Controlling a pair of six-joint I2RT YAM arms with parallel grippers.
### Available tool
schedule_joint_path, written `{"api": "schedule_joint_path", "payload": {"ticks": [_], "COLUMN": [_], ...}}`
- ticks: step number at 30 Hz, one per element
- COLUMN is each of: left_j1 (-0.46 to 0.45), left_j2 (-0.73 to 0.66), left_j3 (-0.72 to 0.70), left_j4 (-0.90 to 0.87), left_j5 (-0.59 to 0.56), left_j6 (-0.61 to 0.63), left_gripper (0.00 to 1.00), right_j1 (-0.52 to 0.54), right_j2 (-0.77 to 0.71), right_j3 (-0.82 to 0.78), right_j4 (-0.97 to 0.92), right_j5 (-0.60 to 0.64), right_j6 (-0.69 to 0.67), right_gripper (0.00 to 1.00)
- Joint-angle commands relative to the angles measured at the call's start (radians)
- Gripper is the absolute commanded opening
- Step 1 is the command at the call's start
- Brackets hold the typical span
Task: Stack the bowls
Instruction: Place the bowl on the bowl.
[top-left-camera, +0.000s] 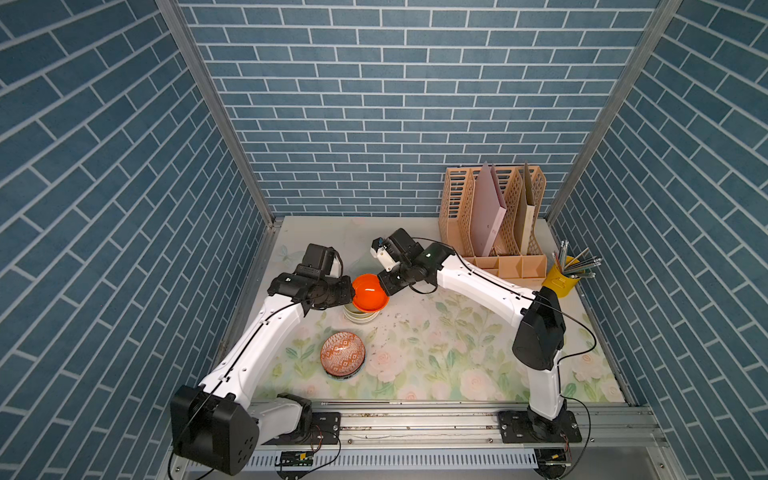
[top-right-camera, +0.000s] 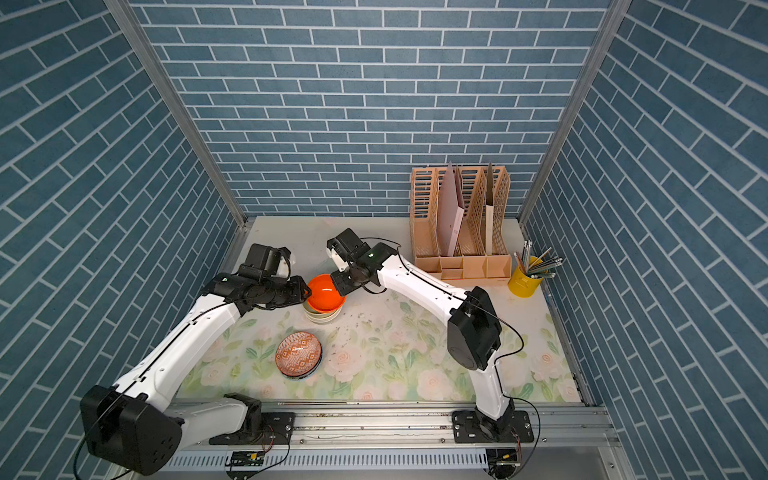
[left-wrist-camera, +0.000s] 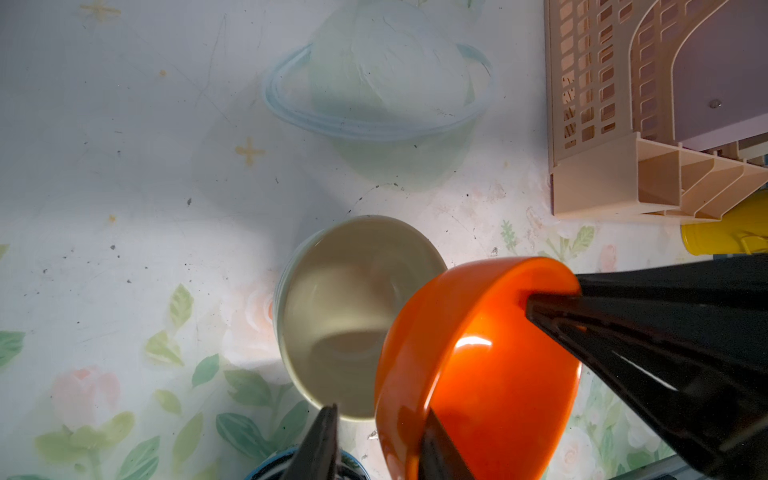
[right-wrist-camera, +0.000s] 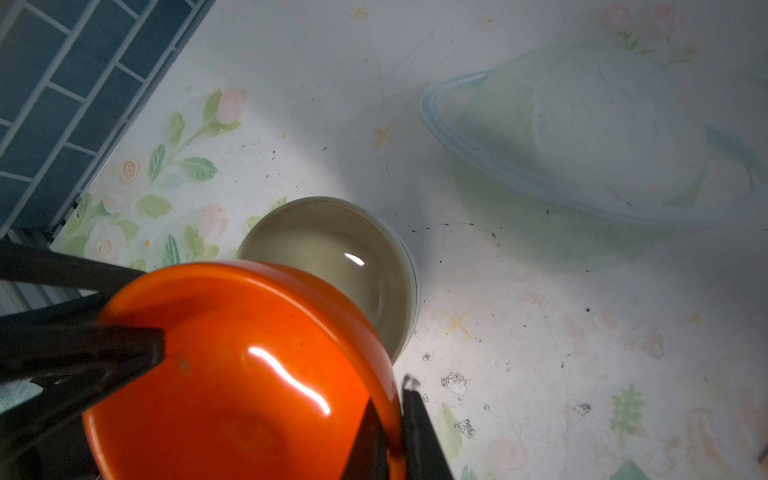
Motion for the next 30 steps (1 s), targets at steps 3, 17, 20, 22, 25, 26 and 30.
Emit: {"api": "schedule_joint_path", "payload": {"ticks": [3, 17, 20, 22, 25, 26, 30], "left_j1": [-0.007, -0.009, -0.009, -0.008, -0.006, -0.006, -0.004], "left_j2": [0.024, 0.053, 0.079, 0.093, 0.121, 0.131, 0.176], "left_j3": [-0.021, 0.013, 0.038, 0.055, 0.081, 0.088, 0.093], "left_j4": [0.008, -0.016, -0.032, -0.038, -0.043, -0.048, -0.054], "left_j5": [-0.020, -0.082, -0.114, -0.125, -0.130, -0.134, -0.142], "left_j6": [0.001, -0.004, -0.004, -0.003, 0.002, 0.005, 0.015], "left_gripper": [0.28, 0.00, 0.00, 0.00, 0.00, 0.00, 0.00], "right_j1": [0.001, -0.005, -0.021, -0.037, -0.063, -0.072, -0.097], "right_j2": [-0.014, -0.008, -0.040, -0.069, -0.120, -0.138, -0.191], "right_j3": [0.026, 0.041, 0.008, -0.025, -0.084, -0.106, -0.182], "right_j4": [0.019, 0.021, 0.041, 0.062, 0.092, 0.103, 0.130], "right_j5": [-0.025, 0.009, 0.014, 0.014, 0.014, 0.013, 0.010], "right_j6": [0.001, -0.007, -0.006, -0.002, 0.005, 0.007, 0.008], "right_gripper": [0.00, 0.48, 0.57, 0.59, 0.60, 0.61, 0.61]}}
